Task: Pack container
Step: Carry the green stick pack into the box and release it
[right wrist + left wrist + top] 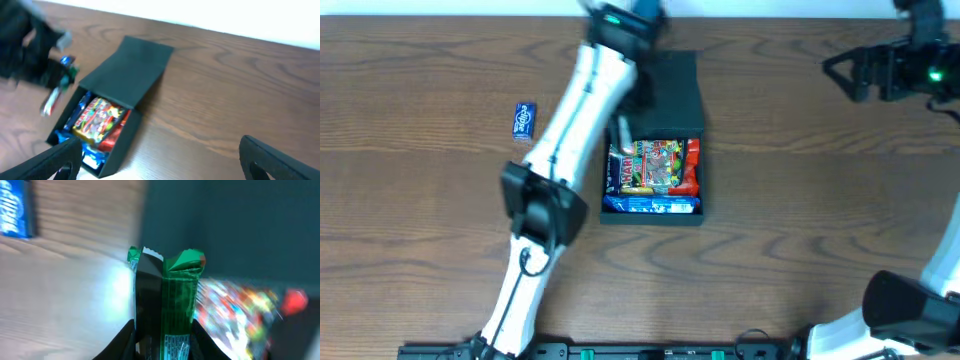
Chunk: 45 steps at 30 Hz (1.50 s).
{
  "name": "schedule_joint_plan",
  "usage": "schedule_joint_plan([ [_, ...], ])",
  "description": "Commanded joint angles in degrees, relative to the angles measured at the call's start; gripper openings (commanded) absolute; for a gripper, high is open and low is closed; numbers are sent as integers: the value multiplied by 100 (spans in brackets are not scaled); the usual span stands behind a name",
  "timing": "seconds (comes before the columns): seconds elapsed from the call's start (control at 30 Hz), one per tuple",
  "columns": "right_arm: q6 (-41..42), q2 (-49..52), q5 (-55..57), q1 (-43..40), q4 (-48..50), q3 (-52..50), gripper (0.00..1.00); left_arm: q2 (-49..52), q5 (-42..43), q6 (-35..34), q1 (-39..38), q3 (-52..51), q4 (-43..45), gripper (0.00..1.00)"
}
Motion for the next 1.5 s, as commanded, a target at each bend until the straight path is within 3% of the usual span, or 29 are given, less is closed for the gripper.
schedule_joint_plan([
  [0.0, 195, -177, -199, -264, 7, -35, 99, -173, -597, -313, -374, 94, -179, 6],
  [0.23, 192, -177, -413, -407, 4, -35, 99, -173, -542, -232, -623, 55, -612, 6],
  [0.33, 192, -177, -413, -404, 4, -35, 99, -240, 103, 179, -656, 52, -632, 6],
  [0.43, 192, -177, -413, -404, 4, -35, 99, -442, -59, 739, -782, 50, -632, 6],
  [0.53, 192, -177, -415, -404, -20, -35, 99, -713, -2, 852, -769, 37, -632, 6],
  [0.67, 192, -177, -503, -404, -35, -35, 99, -1276, 44, 850, -614, -782, -605, 6],
  [0.77, 192, -177, -520, -404, -42, -35, 99, -1797, 144, 835, -529, -2262, 236, 6],
  [0.9, 192, -177, -520, -378, -90, -35, 99, -2092, 391, 833, -413, -3480, 1587, 6],
  [1.03, 195, -177, -522, -378, -153, -35, 99, -2048, 787, 785, -214, -3897, 2422, 6],
  [1.47, 195, -177, -522, -378, -205, -35, 99, -1991, 682, -225, -144, -5311, 3919, 6],
])
